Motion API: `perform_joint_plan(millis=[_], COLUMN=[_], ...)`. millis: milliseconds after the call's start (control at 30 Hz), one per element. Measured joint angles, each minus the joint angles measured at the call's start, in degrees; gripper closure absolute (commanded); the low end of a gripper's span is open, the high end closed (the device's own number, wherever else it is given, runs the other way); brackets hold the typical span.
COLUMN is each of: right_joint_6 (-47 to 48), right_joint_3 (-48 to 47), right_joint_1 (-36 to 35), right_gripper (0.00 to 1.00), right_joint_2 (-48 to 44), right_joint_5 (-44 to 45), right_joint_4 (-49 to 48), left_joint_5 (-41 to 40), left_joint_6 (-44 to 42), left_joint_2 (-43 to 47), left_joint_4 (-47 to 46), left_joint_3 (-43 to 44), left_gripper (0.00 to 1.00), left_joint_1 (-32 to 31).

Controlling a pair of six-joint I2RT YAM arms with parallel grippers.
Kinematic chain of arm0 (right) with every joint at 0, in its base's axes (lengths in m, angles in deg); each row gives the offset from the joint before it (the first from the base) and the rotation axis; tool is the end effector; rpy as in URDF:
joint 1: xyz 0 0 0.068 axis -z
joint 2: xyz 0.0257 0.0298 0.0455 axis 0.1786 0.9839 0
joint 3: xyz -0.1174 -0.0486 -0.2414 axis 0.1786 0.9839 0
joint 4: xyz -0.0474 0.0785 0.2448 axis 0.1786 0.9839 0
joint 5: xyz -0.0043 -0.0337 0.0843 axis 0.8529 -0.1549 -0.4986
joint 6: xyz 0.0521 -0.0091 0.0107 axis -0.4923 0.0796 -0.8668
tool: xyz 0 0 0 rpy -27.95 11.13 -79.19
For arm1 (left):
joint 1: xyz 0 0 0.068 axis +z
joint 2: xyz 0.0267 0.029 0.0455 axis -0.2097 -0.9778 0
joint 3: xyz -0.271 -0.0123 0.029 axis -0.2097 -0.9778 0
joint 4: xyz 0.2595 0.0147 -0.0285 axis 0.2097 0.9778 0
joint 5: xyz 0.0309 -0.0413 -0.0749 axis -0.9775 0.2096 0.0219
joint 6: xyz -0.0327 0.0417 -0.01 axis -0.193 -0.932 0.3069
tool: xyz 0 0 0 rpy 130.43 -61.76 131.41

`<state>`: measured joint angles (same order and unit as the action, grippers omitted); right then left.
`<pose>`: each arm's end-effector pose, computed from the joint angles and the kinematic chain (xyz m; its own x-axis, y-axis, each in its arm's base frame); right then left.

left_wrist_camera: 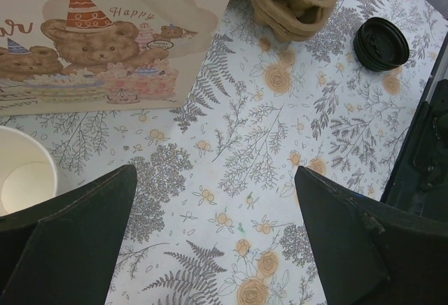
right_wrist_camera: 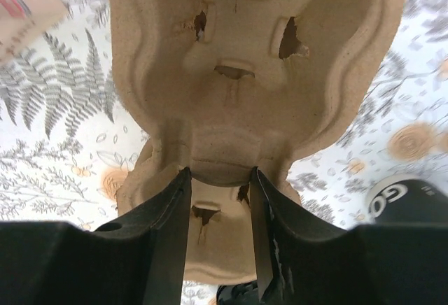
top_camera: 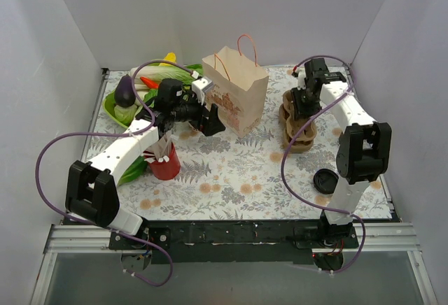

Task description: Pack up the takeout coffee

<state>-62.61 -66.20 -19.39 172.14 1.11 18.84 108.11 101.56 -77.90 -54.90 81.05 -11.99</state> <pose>0.3868 0.0616 0.2592 -0.8810 -0.2058 -0.4261 -0.2108 0.9769 -0.0360 0.2939 -0.1543 0.3051 -0.8571 -0.1266 -0.4993 0.3498 0.5686 -0.7445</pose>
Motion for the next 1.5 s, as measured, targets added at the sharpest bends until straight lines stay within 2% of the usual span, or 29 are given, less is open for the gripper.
perform_joint_plan(millis=[233, 400, 667, 800, 900, 1167, 1500], right_joint_6=[4.94, 9.22, 25.24, 35.82, 41.92, 51.21, 59.08], right_joint_3=[-6.49, -5.86, 9.35, 17.97, 23.78, 38.27, 47.76], right_joint_1=[1.64, 1.73, 1.68, 0.02, -3.96, -15.69, -16.79], right_gripper=[0.99, 0.99, 0.99, 0.99, 0.99, 0.99, 0.99], right_joint_2=[-0.55, -6.56, -27.82, -34.97, -38.14, -39.78, -41.66], right_joint_5=[-5.16, -11.28, -25.57, -32.06, -34.23, -33.99, -25.00], right_joint_4=[-2.14, -1.60, 3.34, 8.22, 10.62, 11.04, 8.72], left_joint_5=[0.37, 0.33, -0.15, -1.57, -3.06, -4.15, -5.07], left_joint_6=[-0.31, -1.70, -3.87, -5.22, -6.19, -6.36, -6.38], left_joint_2=[-0.66, -0.66, -0.44, -0.11, 0.85, 1.95, 2.03], left_joint_4=[0.46, 0.76, 1.99, 3.41, 4.20, 4.87, 5.09], left_joint_3=[0.00, 0.02, 0.00, -0.02, -0.55, -1.40, -2.12], left_gripper=[0.02, 0.02, 0.02, 0.02, 0.02, 0.02, 0.02], left_joint_1=[-0.04, -0.55, -1.99, -2.14, -2.14, -2.12, -2.38])
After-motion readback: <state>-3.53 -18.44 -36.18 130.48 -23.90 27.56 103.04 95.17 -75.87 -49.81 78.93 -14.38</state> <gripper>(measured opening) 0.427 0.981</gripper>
